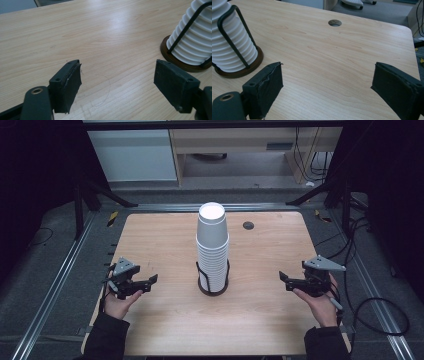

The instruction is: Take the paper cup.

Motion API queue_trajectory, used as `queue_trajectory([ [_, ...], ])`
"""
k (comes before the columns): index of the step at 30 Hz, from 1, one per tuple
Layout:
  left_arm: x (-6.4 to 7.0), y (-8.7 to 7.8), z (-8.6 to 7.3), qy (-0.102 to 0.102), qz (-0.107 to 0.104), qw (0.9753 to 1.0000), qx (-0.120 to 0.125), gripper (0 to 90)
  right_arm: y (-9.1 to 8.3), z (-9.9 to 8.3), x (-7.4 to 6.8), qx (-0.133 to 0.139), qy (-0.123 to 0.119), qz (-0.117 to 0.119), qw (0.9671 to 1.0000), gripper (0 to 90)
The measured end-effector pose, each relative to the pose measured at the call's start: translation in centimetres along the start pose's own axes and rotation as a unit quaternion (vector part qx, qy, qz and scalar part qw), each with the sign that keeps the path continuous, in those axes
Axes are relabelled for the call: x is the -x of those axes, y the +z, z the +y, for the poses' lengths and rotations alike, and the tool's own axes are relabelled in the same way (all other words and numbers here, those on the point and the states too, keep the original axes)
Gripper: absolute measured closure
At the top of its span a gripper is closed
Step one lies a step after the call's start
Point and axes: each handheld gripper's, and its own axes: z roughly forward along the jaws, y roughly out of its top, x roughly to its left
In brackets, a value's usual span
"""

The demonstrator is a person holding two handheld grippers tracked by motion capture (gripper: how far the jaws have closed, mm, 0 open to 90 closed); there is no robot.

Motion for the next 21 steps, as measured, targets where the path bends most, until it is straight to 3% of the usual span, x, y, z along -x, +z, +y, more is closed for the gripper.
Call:
queue_trajectory([
  [9,0.3,0.3,-0.1,0.013,-0.009,0.9998,-0.009,17.0,-0.5,1.1,-0.9,0.014,-0.006,0.024,0.9996,9.0],
  [14,0.6,0.4,-0.2,0.014,-0.018,0.9997,-0.012,16.6,-1.1,3.2,-2.0,0.041,-0.022,0.047,0.9978,9.1],
  [21,0.8,0.6,-0.2,0.02,-0.023,0.9994,-0.019,17.0,-1.7,5.5,-2.9,0.071,-0.024,0.074,0.9945,9.0],
])
